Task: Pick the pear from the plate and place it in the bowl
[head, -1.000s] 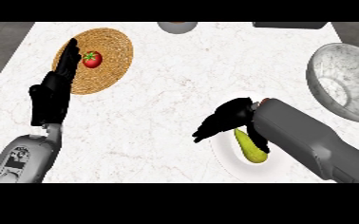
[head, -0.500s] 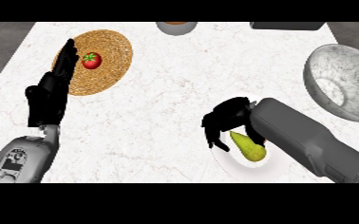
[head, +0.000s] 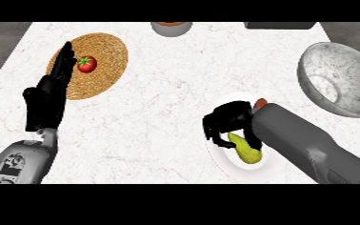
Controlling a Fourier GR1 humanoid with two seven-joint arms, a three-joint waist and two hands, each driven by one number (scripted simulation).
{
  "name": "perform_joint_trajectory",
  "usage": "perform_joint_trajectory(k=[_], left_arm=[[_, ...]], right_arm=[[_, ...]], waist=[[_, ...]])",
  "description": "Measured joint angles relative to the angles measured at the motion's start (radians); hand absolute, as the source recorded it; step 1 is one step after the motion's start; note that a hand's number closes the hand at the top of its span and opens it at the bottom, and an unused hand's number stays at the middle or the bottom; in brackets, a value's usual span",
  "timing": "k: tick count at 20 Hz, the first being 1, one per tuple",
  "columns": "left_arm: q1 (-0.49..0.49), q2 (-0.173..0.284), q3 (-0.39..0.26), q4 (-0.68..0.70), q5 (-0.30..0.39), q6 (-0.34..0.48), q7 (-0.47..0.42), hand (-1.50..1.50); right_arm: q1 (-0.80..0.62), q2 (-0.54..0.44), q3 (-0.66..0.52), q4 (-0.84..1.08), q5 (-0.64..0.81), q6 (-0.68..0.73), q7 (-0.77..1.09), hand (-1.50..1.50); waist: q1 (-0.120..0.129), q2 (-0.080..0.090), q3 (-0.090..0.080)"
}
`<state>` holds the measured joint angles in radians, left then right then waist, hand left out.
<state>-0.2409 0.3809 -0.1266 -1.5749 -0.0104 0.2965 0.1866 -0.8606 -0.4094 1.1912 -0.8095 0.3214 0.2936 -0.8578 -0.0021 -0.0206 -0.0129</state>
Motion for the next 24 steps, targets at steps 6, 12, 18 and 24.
perform_joint_trajectory(k=[6,12,18,24], left_arm=[[0.064,0.02,0.045,0.018,0.0,0.023,-0.004,0.0],[0.108,0.035,0.077,0.009,0.0,0.042,-0.003,0.0],[0.147,0.032,0.085,-0.004,-0.001,0.05,-0.02,0.0],[0.149,0.042,0.094,-0.028,0.011,0.035,-0.021,0.0]], right_arm=[[0.127,-0.05,-0.144,-0.034,-0.087,-0.137,0.278,1.5],[0.276,-0.063,-0.276,-0.2,-0.191,-0.293,0.454,1.5],[0.395,-0.115,-0.401,-0.434,-0.269,-0.46,0.59,1.5],[0.515,-0.274,-0.514,-0.702,-0.286,-0.599,0.764,1.5]], waist=[[-0.108,-0.04,-0.001],[-0.159,-0.048,0.001],[-0.179,-0.044,0.005],[-0.159,-0.029,0.007]])
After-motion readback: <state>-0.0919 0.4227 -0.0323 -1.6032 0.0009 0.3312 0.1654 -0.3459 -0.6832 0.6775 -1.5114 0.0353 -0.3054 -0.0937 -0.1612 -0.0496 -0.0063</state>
